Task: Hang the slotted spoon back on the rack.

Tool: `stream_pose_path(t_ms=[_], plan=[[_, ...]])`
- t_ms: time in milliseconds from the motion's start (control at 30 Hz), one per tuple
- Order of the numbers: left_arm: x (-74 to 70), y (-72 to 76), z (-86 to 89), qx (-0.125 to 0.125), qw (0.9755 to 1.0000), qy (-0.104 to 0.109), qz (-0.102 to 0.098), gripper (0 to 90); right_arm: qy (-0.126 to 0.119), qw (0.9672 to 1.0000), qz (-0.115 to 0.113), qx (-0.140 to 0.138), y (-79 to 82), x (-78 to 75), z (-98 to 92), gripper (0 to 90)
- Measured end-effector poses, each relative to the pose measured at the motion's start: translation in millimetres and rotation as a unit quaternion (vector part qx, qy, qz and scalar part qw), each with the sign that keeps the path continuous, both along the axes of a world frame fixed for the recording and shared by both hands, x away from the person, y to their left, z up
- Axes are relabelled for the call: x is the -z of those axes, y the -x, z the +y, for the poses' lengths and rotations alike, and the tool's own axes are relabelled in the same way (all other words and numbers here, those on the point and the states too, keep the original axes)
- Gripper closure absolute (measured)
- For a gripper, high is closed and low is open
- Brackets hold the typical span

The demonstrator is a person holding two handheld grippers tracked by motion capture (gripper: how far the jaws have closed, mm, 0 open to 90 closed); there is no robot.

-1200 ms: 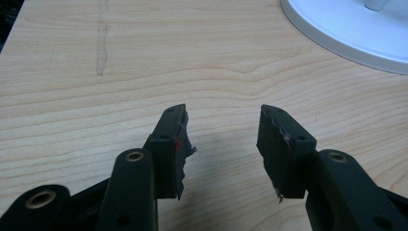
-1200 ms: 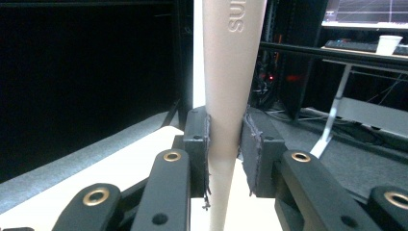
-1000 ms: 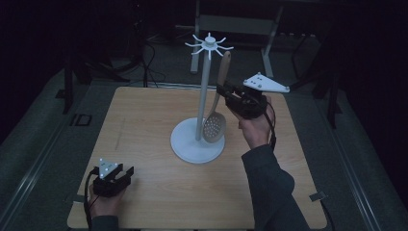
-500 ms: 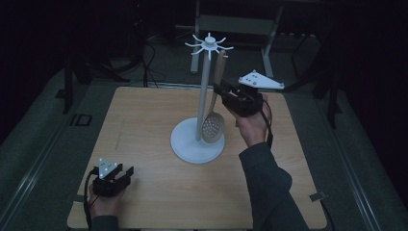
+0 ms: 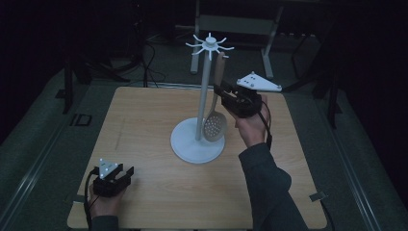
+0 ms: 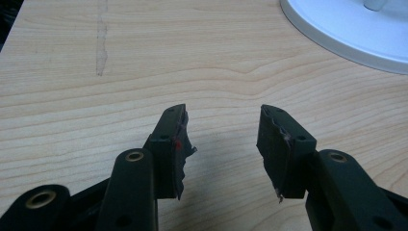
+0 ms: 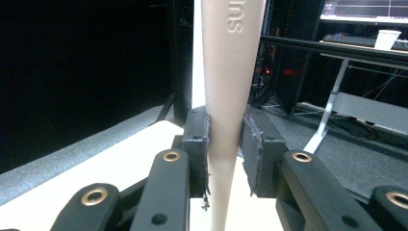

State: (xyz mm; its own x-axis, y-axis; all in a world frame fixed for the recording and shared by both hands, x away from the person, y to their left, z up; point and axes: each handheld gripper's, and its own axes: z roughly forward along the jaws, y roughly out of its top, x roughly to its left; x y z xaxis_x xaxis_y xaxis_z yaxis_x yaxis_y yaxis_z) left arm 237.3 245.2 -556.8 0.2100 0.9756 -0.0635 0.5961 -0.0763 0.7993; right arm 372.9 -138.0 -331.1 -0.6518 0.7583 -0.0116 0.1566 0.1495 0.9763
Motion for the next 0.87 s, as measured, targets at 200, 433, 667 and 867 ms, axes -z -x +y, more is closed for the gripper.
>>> stream_pose_path(t_ms=[200, 433, 667, 867], plan=[[0.3, -0.4, -0.3, 0.003, 1.0000, -0.003, 0.002, 53.8, 0.018, 0.9998, -0.012, 0.002, 2.5, -0.9, -1.5, 59.2], [0.5, -0.4, -0.5, 0.002, 1.0000, -0.003, 0.002, 53.9, 0.040, 0.9991, -0.008, 0.008, 5.0, -0.4, -3.1, 41.5], [0.6, -0.5, -0.4, 0.002, 1.0000, -0.002, 0.003, 53.7, 0.051, 0.9985, 0.003, 0.020, 9.9, 9.9, -11.3, 36.0], [2.1, -1.8, 2.1, -0.006, 0.9999, 0.000, 0.009, 52.8, 0.081, 0.9960, 0.020, 0.031, 18.4, 31.6, -26.5, 33.4]])
